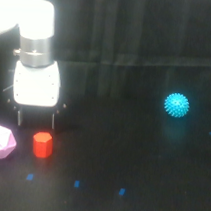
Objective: Pick up the red object from the table
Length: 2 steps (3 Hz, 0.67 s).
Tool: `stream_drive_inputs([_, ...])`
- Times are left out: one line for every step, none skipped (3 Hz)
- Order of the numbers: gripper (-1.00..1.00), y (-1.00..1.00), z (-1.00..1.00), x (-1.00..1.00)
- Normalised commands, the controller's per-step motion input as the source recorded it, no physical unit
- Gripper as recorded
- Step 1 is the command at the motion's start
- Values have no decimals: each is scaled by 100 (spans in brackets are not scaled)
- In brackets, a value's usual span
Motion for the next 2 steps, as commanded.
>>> stream_drive_inputs([81,-88,-32,51])
stream_drive_inputs([53,-86,-18,1])
